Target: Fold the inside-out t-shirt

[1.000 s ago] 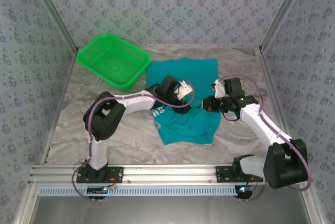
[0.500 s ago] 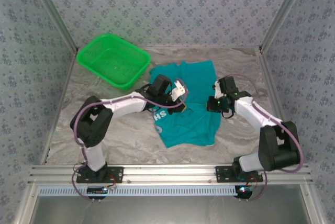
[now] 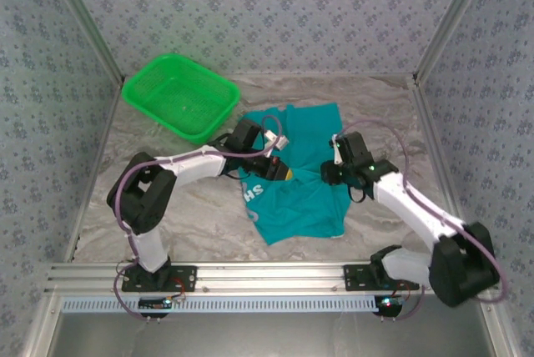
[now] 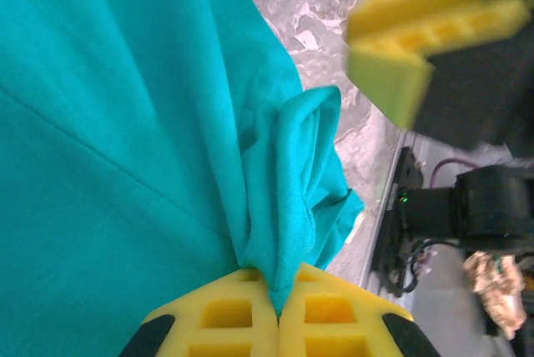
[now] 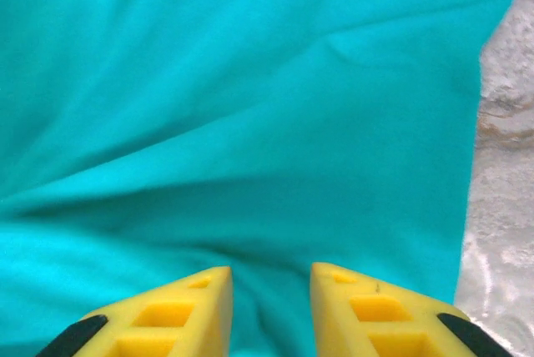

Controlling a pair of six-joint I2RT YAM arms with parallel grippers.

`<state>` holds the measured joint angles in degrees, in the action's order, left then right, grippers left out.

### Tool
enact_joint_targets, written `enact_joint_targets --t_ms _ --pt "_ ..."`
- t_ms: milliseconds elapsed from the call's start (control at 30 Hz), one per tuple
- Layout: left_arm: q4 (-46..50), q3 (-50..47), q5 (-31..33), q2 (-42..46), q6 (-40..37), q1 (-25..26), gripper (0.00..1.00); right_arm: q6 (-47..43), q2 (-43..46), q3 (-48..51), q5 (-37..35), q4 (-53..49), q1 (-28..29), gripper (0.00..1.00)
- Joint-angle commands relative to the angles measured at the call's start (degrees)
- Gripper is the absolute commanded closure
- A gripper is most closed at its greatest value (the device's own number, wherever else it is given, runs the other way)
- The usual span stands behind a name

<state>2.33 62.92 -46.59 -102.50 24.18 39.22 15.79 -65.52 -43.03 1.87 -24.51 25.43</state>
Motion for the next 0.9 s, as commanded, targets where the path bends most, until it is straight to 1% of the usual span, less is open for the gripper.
enact_joint_targets --t_ms 0,67,100,200,267,333,400,533,700,767,800,867 --pt "-3.12 -0.41 -3.51 -0.21 7.12 -0.63 1.0 -0.98 3.84 2.55 5.73 -0.1 4.08 0.67" --pt "-3.92 -0.46 -3.83 0.09 8.87 -0.72 1.0 -1.21 3.07 3.14 10.15 1.63 6.65 0.67" --pt "-4.36 -0.43 -4.07 0.19 10.0 -0.64 1.0 -0.89 2.35 3.64 10.81 3.27 8.5 0.66" --pt "-5.74 -0.41 -5.21 0.28 13.14 -0.64 1.0 1.02 -1.82 4.59 8.6 9.82 12.7 0.63" --pt "-6.15 -0.52 -6.21 0.62 14.23 -0.65 1.0 2.81 -5.24 5.05 6.89 14.74 13.62 0.62" --pt "-5.95 -0.99 -6.6 1.19 14.36 -0.66 1.0 3.92 -7.81 5.14 3.59 19.02 13.52 0.6" --pt "-5.8 -1.54 -7.06 1.42 14.48 -0.64 1.0 3.94 -8.78 5.74 2.59 22.47 12.55 0.6" --pt "-6.37 -2.62 -8.25 1.09 15.42 -0.64 1.0 1.53 -8.46 6.19 5.01 25.7 10.18 0.59" --pt "-10.14 -3.69 -9.53 0.78 18.33 -0.64 0.99 -2.51 -9.3 8.84 11.66 32.64 7.1 0.59" --pt "-9.93 -3.45 -9.68 0.9 18.37 -0.61 0.99 -3.75 -10.6 9.73 14.07 36.34 6.62 0.63" --pt "-9.29 -3.12 -9.7 0.9 17.91 -0.64 0.99 -4.27 -10.82 9.89 14.01 36.9 6.57 0.7" --pt "-7.8 -2.85 -9.51 1.03 16.96 -0.69 0.97 -5.42 -11.02 10.07 12.14 37.16 6.9 0.92"
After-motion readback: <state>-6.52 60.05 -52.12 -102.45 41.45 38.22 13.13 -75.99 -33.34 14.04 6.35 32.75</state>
